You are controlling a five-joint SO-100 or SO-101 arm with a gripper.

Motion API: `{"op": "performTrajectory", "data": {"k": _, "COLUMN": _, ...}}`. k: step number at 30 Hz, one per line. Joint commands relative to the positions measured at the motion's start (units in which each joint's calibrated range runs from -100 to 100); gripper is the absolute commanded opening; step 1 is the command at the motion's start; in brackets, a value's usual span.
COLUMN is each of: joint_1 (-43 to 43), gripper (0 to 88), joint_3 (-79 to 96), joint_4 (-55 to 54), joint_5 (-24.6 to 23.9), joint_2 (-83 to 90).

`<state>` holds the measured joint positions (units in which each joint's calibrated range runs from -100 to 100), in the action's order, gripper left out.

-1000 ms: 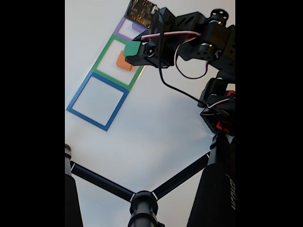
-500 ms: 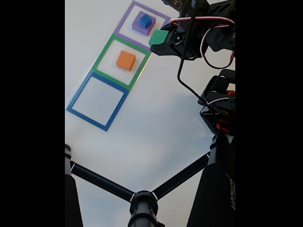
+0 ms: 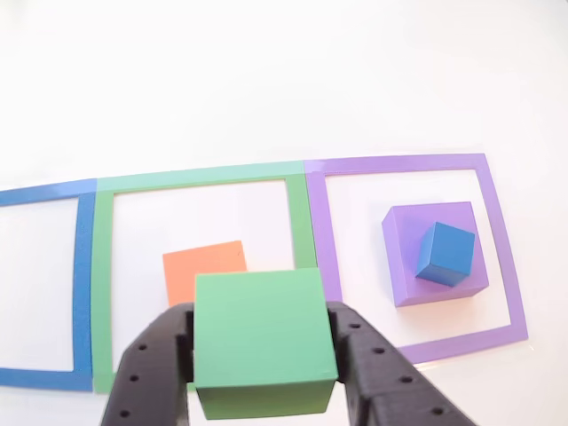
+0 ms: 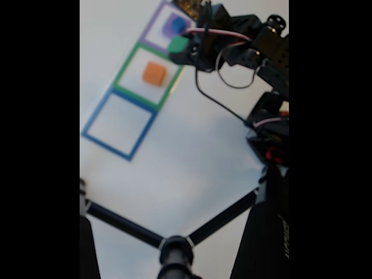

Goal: Tower of hanoi

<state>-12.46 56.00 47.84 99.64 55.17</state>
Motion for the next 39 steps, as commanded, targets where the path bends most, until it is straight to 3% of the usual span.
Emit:
{"op": "performTrajectory", "data": {"k": 1, "joint_1": -1.34, "gripper": 8.2, "joint_3": 9.27, "joint_4": -20.88, "joint_5": 0.36, "joint_2": -4.1}}
{"op": "performTrajectory", "data": {"k": 6, "joint_1": -1.06, "gripper": 8.2, "joint_3": 16.0, "joint_4": -42.82, "joint_5": 0.36, "joint_2": -13.87}}
{"op": "performTrajectory", "data": {"k": 13, "joint_1": 0.77, "gripper": 8.3, "joint_3": 20.37, "joint_4": -64.2, "joint_5": 0.36, "joint_2": -26.39}}
{"op": "performTrajectory", "data": {"k": 26, "joint_1": 4.7, "gripper": 8.3, "joint_3": 28.82, "joint_4": -82.58, "joint_5": 0.36, "joint_2": -34.06}}
{"op": "performTrajectory", "data": {"k": 39, "joint_1": 4.51, "gripper": 8.3, "joint_3": 25.37, "joint_4": -98.77, "joint_5": 0.36, "joint_2": -51.9}}
